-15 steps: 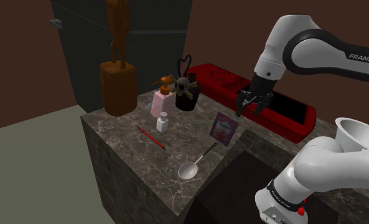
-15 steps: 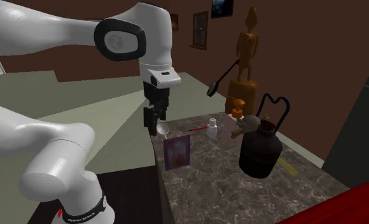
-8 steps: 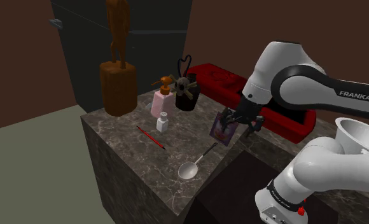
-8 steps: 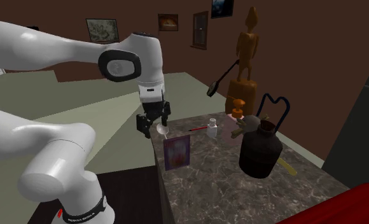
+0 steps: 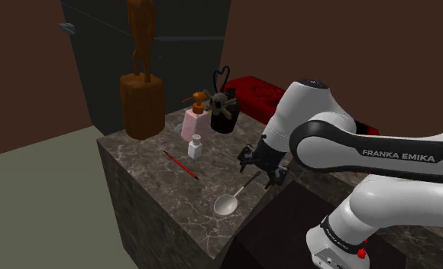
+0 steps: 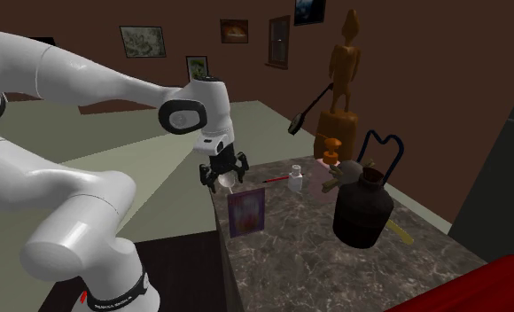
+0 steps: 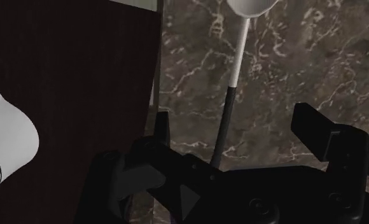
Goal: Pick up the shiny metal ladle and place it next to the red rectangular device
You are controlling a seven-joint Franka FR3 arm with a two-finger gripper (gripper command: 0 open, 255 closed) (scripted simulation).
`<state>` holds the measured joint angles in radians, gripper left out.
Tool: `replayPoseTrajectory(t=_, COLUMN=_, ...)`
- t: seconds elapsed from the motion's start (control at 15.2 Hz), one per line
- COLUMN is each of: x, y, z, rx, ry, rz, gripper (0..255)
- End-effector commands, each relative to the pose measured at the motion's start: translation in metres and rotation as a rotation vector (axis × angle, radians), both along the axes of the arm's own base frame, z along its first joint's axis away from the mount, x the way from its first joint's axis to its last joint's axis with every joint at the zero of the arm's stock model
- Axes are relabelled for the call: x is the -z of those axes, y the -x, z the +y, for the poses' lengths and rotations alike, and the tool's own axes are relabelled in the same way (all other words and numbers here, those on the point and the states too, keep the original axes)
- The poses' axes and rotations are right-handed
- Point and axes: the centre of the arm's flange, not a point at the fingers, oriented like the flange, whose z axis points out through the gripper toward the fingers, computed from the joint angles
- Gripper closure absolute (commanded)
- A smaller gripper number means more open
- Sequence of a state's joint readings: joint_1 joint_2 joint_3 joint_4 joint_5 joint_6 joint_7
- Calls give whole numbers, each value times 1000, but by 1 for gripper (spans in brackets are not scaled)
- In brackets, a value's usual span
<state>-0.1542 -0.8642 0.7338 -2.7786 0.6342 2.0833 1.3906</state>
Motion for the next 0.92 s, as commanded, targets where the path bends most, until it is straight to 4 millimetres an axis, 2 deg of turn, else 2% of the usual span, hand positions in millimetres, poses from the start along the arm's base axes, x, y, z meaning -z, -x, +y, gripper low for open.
replayPoseTrajectory(t=0.0, x=14, y=-6, z=20, rx=127, ry=-7, rz=-14, gripper=0)
replayPoseTrajectory(t=0.53, x=56, y=-12, z=24, rx=142, ry=-7, rz=-15, gripper=0)
replayPoseTrajectory(t=0.86, x=56, y=-12, z=24, rx=142, ry=-7, rz=-15, gripper=0)
